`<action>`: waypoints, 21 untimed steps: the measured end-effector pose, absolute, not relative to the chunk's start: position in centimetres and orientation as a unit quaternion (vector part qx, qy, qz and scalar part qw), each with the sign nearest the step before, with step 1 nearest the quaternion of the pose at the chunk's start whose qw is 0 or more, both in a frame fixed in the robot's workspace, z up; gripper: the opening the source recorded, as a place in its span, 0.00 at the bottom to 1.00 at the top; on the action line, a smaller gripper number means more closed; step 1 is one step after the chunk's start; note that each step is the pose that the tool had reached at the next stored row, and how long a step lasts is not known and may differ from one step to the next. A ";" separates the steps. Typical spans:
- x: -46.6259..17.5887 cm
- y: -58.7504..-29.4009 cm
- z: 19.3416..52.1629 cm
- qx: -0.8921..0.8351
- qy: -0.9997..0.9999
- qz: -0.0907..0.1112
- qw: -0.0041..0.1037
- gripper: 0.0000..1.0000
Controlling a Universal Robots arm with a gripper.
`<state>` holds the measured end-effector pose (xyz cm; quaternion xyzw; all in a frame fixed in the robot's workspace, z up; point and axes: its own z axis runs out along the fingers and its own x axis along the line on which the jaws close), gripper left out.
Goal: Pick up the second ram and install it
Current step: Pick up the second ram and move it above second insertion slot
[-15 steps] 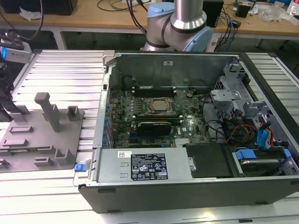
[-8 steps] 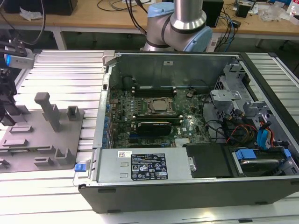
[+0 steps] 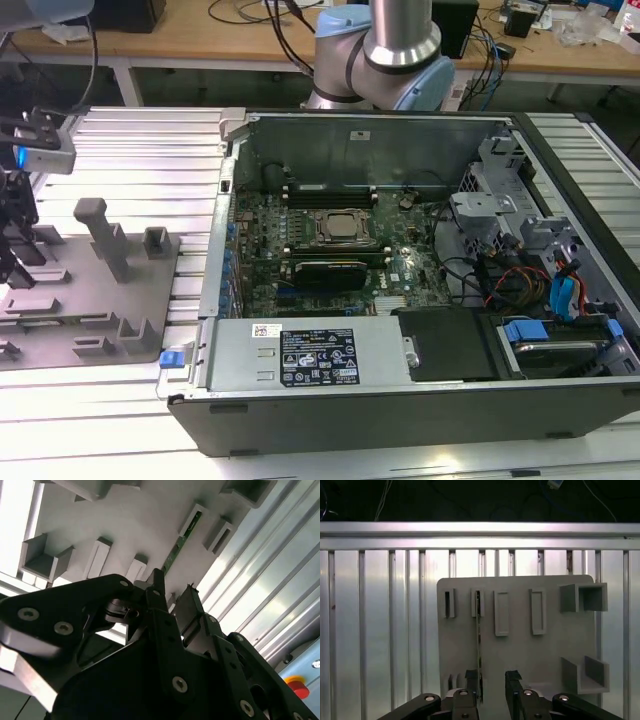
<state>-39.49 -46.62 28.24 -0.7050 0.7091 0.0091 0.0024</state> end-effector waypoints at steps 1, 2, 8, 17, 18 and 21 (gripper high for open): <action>-39.5 -46.9 27.9 -0.705 0.709 0.009 0.002 0.36; -39.5 -47.1 27.5 -0.705 0.709 0.009 0.002 0.36; -39.5 -47.2 26.1 -0.707 0.707 0.009 0.002 0.36; -39.5 -47.2 24.0 -0.709 0.705 0.009 0.002 0.36; -39.5 -47.2 23.7 -0.710 0.704 0.009 0.002 0.36; -39.5 -47.2 22.6 -0.711 0.703 0.009 0.002 0.36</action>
